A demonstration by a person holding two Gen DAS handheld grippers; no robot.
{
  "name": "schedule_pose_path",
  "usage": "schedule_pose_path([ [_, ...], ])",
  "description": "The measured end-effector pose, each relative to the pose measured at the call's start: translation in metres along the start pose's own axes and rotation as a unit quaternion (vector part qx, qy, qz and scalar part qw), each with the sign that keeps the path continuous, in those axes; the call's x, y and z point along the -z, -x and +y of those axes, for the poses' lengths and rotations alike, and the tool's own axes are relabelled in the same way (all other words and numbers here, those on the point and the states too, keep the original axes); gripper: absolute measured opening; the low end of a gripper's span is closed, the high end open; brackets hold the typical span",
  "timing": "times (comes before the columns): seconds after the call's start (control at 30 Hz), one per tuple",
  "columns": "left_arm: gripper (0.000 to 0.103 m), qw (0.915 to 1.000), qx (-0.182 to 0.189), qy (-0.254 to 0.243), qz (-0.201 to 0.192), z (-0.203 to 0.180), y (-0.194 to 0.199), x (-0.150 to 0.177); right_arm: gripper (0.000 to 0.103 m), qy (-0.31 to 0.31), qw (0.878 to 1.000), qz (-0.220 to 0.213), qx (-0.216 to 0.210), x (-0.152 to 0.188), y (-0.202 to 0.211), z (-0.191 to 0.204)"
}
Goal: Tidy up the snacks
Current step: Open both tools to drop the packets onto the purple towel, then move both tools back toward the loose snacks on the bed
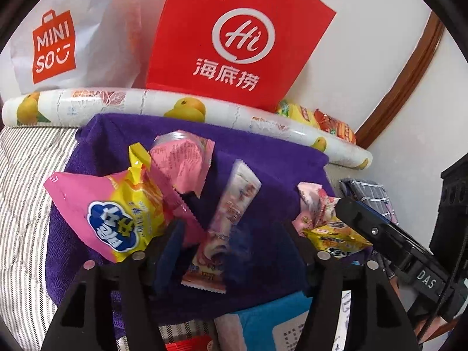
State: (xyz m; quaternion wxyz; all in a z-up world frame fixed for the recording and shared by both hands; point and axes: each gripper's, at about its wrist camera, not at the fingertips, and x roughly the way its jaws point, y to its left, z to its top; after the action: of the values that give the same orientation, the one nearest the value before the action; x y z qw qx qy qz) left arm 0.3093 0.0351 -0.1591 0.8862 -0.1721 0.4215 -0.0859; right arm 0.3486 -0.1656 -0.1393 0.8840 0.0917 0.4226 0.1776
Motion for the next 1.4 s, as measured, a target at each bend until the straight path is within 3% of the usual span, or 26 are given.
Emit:
schedule_pose_path([
  [0.37, 0.067, 1.0000, 0.008, -0.001, -0.005, -0.002, 0.006, -0.001, 0.078, -0.024, 1.000, -0.014, -0.003, -0.001, 0.006, -0.009],
  [0.8, 0.067, 0.9993, 0.034, -0.015, -0.005, -0.005, 0.024, 0.004, 0.076, 0.004, 0.998, -0.048, 0.036, 0.002, 0.026, 0.005],
  [1.1, 0.067, 0.9998, 0.020, -0.008, 0.003, 0.001, 0.054, 0.028, 0.071, 0.048, 0.996, -0.048, 0.057, 0.042, 0.083, 0.036],
  [1.4, 0.067, 0.9999, -0.011, 0.009, 0.003, 0.027, 0.107, 0.059, 0.070, 0.058, 0.998, -0.024, -0.001, 0.101, 0.125, 0.071],
])
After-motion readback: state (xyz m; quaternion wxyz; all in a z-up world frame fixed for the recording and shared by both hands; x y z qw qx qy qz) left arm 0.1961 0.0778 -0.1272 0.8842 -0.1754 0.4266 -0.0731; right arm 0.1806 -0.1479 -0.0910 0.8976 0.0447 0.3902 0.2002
